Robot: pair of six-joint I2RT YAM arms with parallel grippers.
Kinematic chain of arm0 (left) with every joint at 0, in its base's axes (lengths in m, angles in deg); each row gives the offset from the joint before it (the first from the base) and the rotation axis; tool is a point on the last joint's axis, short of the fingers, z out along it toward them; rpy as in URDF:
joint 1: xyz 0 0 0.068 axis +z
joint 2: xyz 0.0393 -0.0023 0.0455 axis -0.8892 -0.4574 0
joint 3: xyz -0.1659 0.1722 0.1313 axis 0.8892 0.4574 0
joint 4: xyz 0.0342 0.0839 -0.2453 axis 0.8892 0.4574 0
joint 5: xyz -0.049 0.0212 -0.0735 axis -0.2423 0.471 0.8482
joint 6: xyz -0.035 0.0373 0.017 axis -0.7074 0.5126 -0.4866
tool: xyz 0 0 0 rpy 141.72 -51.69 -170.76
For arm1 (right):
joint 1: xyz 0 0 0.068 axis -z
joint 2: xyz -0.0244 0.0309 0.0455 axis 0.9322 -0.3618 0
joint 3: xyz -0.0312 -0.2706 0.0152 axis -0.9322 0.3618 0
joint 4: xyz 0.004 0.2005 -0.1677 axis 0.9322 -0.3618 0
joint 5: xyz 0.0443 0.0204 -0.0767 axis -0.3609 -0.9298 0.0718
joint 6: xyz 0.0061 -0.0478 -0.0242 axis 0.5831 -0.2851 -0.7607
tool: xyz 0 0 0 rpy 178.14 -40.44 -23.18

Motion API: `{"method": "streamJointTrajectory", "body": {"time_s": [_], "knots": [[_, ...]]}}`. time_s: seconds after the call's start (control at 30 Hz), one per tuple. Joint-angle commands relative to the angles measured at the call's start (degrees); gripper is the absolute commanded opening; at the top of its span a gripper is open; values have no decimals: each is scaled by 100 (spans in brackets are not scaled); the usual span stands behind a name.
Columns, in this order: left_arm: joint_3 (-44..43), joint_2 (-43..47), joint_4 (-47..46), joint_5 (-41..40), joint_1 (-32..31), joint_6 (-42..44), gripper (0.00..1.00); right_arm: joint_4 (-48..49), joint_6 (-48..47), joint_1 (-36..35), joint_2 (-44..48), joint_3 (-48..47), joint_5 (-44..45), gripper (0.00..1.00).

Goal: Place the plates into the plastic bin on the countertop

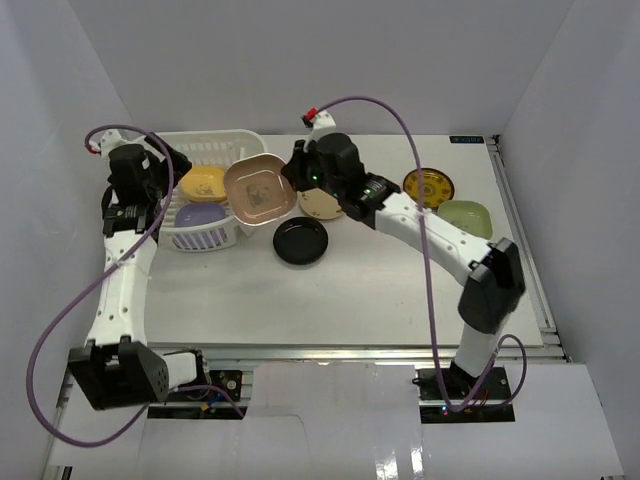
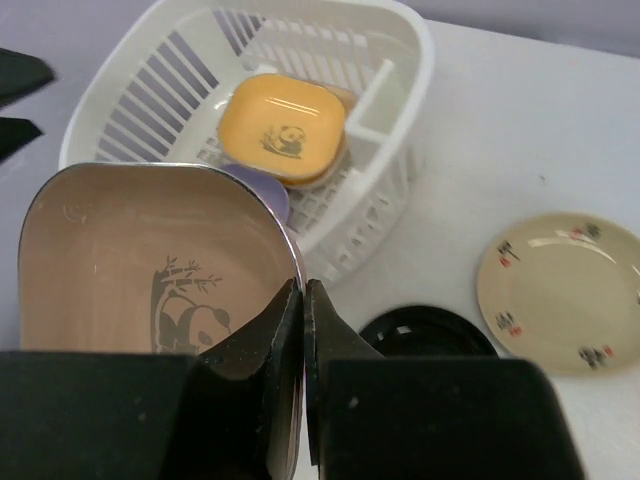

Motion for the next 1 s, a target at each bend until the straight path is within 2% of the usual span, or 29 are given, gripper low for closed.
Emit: {"method": "streamJointTrajectory", "body": {"time_s": [0.0, 0.03, 0.07, 0.1, 0.2, 0.37, 0.4, 0.43, 0.47, 0.5, 0.57, 0.7, 0.77, 0.8, 0.83, 0.87, 0.9, 0.93, 0.97], "knots": [[-197, 1050, -329, 535, -7, -157, 98, -94, -270, -171, -1178, -1631, 137, 8], [-197, 1435, -391, 677, -15, -202, 98, -190, -306, -223, -1489, -2070, 154, 8], [-127, 1630, -417, 791, -7, -246, 98, -365, -341, -302, -1832, -2980, 215, 8], [-92, 1798, -444, 1071, -7, -281, 98, -445, -358, -329, -2496, -3441, 216, 8], [-83, 2142, -242, 1582, -68, -246, 98, -394, -271, -373, -3579, -4777, 198, 8], [93, 2221, -119, 2075, -323, -18, 98, 809, 248, -470, -4075, -4272, 102, 9], [119, 2204, -110, 2128, -323, -17, 98, 732, 239, -505, -4172, -4481, 75, 15], [120, 2178, -110, 2311, -340, 0, 98, 618, 196, -549, -4234, -4640, -21, 40], [102, 2099, -101, 2426, -332, -9, 98, 548, 186, -549, -4191, -4728, -30, 54], [67, 2055, -92, 2671, -332, -61, 98, 625, 99, -540, -4051, -4572, -13, 73], [67, 1984, -101, 2882, -332, -158, 98, 836, 11, -497, -3413, -4195, 40, 79], [67, 1809, -267, 3314, -533, -430, 98, 995, 54, -41, -2084, -3036, -13, 77], [93, 1564, -329, 3202, -1067, -483, 96, 1039, -77, 275, -1030, -1693, 258, 74], [102, 1440, -347, 2983, -1784, -448, 96, 1117, -103, 416, -617, -470, 791, 66], [85, 1300, -347, 2476, -2174, -326, 96, 1162, 70, 583, 161, 186, 1022, 60], [67, 950, -347, 2227, -2908, -282, 96, 1206, 272, 1116, 526, 837, 1207, 53], [58, 773, -373, 2025, -3229, -272, 96, 1215, 500, 1478, 1243, 2070, 1218, 52], [67, 588, -434, 1849, -3493, -272, 96, 1215, 685, 1812, 1615, 2657, 1296, 52], [84, 395, -592, 1534, -3713, -255, 95, 1215, 896, 2520, 1941, 3211, 1445, 52]]}}
